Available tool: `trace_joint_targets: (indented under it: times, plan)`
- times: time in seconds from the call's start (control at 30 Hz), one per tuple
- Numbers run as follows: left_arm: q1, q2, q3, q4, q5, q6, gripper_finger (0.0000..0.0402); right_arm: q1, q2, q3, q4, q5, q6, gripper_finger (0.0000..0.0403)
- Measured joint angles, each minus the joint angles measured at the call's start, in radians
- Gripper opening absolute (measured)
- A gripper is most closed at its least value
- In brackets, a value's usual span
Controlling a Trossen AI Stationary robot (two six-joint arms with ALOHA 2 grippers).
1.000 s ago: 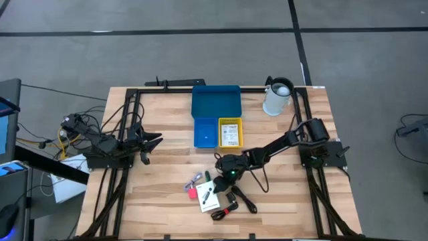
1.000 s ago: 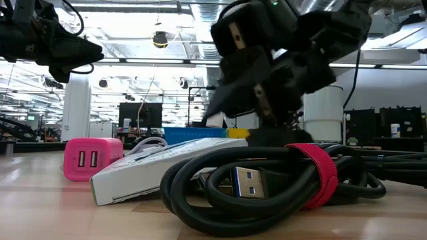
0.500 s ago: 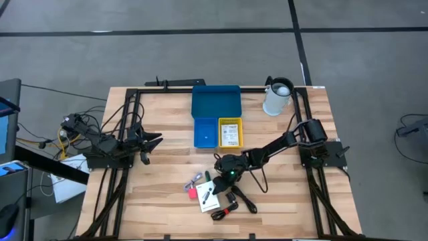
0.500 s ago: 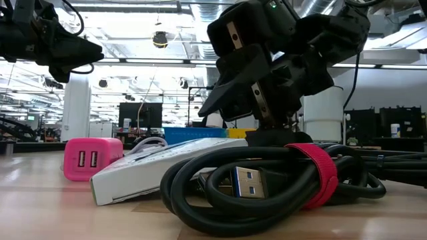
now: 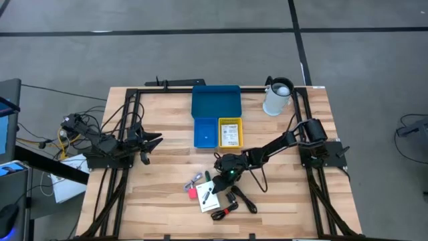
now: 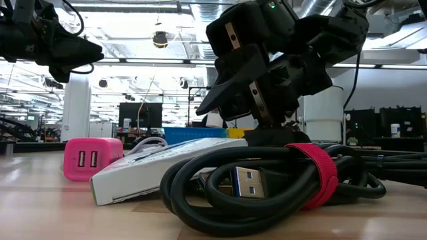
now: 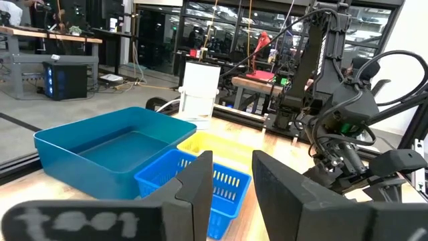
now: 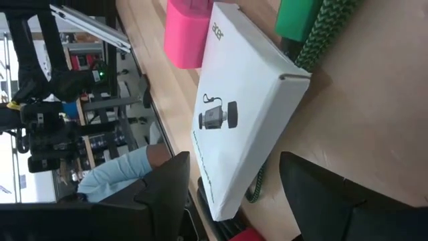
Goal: Pick and place items into bin
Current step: Put the white card reader box into the yellow bin
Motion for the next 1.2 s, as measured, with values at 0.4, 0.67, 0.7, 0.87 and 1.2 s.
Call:
trace_joint_targets:
  times: [0.4,0.67,0.7,0.87,1.2]
  plan:
    - [0.000,0.000,0.000,0.000,0.000,0.000,0.0095,0.000,0.000,0.000,0.007,0.000,0.001,0.0225]
    - [0.000,0.000,0.000,0.000,0.000,0.000,0.0095,0.000,0.000,0.000,0.007,-0.001,0.007,0.0225]
    - [0.000,0.000,0.000,0.000,0.000,0.000,0.0095,0.000,0.000,0.000,0.007,0.000,0.007,0.0225]
    - [0.000,0.000,0.000,0.000,0.000,0.000,0.0095,0.000,0.000,0.000,0.007,0.000,0.007,0.0225]
    - [0.000,0.000,0.000,0.000,0.000,0.000,0.0095,0.000,0.000,0.000,0.014,0.008,0.013,0.0225]
